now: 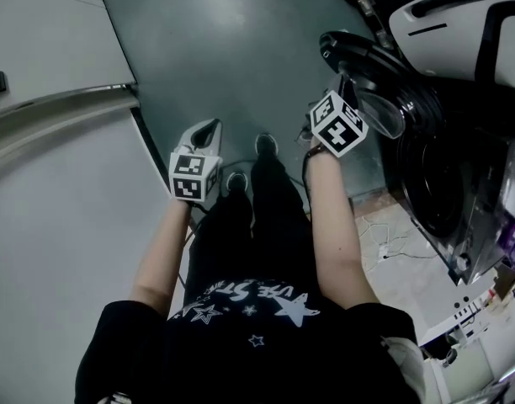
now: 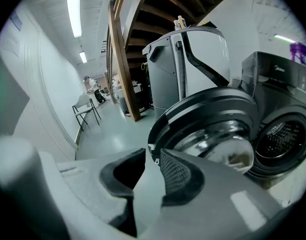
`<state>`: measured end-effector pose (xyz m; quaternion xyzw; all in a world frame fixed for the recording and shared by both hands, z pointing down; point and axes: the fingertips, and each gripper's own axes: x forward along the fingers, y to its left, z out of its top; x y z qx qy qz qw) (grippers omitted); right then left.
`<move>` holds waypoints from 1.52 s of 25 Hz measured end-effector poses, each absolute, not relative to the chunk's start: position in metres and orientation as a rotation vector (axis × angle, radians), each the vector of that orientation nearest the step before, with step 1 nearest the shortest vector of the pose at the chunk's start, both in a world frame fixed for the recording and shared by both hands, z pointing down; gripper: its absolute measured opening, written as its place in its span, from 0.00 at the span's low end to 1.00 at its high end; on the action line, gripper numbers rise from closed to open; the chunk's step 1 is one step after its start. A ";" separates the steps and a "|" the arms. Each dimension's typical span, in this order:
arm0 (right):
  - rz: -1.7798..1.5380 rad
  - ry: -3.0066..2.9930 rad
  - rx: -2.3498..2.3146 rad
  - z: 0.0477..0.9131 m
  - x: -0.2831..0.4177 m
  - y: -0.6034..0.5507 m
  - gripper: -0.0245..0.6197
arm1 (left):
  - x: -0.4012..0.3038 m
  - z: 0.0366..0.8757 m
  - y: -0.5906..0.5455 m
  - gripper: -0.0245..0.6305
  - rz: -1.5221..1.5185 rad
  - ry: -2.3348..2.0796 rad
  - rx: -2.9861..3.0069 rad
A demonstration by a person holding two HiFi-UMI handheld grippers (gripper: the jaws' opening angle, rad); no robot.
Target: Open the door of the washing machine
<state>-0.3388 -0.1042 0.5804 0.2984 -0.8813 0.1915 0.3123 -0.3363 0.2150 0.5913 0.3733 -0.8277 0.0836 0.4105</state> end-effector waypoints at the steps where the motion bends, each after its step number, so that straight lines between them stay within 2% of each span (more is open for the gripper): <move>1: 0.504 -2.327 0.790 0.575 -0.331 -0.099 0.20 | -0.331 0.585 0.220 0.05 0.207 -2.092 0.947; 11: 0.466 -2.382 0.803 0.514 -0.267 -0.040 0.19 | -0.301 0.523 0.267 0.05 0.207 -2.175 1.039; 23: 0.336 -2.504 0.734 0.428 -0.191 0.044 0.14 | -0.234 0.455 0.313 0.05 0.151 -2.216 1.219; 31: 0.303 -2.516 0.793 0.390 -0.133 0.060 0.08 | -0.207 0.418 0.328 0.05 0.145 -2.220 1.323; 38: 0.271 -2.498 0.838 0.374 -0.103 0.054 0.07 | -0.198 0.407 0.327 0.05 0.151 -2.202 1.368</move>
